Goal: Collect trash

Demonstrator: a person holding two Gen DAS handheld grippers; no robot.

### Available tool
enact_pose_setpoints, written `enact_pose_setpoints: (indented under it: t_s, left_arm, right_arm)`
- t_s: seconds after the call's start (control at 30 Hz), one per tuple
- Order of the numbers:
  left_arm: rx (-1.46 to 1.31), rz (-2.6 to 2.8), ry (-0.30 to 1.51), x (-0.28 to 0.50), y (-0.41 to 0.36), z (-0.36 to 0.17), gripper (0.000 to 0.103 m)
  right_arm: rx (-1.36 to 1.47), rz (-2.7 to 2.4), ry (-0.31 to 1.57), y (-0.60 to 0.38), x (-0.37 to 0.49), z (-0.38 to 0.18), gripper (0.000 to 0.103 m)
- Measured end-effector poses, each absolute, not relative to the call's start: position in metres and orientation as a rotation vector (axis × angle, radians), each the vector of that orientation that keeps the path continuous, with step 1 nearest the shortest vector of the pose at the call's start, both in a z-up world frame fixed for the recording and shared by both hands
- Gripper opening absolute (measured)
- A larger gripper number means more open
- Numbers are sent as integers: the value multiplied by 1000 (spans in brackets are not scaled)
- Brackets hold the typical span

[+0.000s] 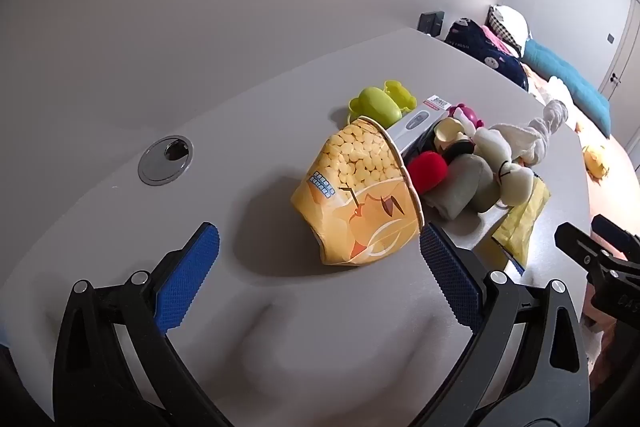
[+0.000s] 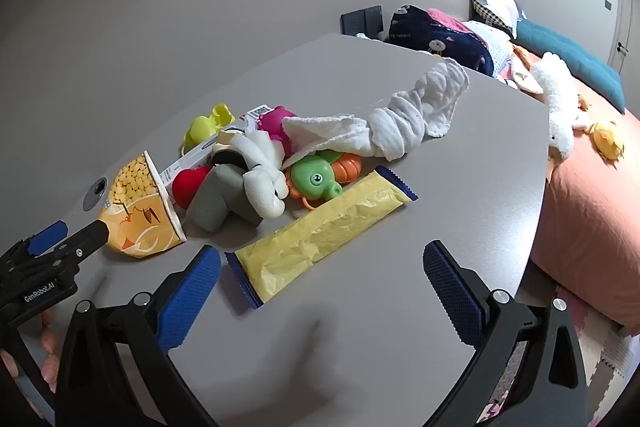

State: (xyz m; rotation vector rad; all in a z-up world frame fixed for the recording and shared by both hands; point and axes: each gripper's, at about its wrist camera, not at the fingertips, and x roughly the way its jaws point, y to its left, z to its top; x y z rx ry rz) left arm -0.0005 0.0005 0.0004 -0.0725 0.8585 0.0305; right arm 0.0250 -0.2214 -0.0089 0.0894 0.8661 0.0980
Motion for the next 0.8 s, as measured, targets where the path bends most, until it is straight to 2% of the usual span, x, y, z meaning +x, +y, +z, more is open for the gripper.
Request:
enact_pose_setpoints:
  t_s: [0.8]
  left_arm:
    - [-67, 17, 862, -3, -2, 3, 97]
  right_arm:
    - [89, 96, 858, -224, 21, -7, 101]
